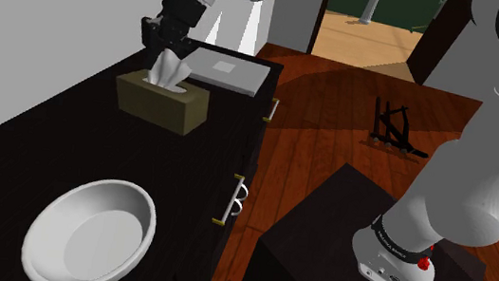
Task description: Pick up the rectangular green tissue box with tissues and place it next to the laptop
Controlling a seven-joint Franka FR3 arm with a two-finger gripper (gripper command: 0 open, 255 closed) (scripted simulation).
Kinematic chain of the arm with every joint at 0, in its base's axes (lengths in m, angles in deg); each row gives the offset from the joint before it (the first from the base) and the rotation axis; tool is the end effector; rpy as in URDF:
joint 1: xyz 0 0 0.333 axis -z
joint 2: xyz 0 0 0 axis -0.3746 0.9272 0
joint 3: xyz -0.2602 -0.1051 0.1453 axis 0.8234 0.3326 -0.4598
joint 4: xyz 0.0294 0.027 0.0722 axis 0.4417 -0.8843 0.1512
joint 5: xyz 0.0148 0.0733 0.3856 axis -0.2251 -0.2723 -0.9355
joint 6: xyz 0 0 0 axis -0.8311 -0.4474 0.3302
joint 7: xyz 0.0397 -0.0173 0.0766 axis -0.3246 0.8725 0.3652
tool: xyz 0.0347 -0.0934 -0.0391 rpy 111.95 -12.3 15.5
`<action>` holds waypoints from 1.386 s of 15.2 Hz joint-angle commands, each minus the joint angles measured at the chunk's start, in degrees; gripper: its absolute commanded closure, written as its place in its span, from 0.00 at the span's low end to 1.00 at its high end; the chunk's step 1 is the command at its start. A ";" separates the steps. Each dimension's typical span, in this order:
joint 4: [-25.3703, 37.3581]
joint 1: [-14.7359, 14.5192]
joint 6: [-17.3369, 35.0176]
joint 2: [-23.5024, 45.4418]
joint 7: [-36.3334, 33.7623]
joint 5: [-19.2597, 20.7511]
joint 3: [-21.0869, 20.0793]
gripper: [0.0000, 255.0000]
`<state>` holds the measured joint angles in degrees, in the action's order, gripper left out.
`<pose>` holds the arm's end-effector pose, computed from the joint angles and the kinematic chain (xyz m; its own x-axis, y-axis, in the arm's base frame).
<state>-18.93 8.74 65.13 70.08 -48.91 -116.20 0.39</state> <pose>0.5766 0.2563 0.5290 0.9426 0.1881 0.2758 0.3038 -0.8259 -0.4749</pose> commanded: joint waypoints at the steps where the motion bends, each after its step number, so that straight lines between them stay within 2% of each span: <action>1: 1.54 0.05 -1.43 -0.02 -0.80 0.49 0.10 1.00; 9: 6.52 0.17 -6.13 -0.24 -3.44 1.86 0.33 1.00; 15: 10.80 3.68 -7.17 6.15 3.13 0.42 2.48 1.00; 21: 18.10 7.24 -9.21 14.28 8.46 -0.41 4.09 1.00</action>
<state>-1.60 15.25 56.22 83.29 -41.61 -116.35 4.21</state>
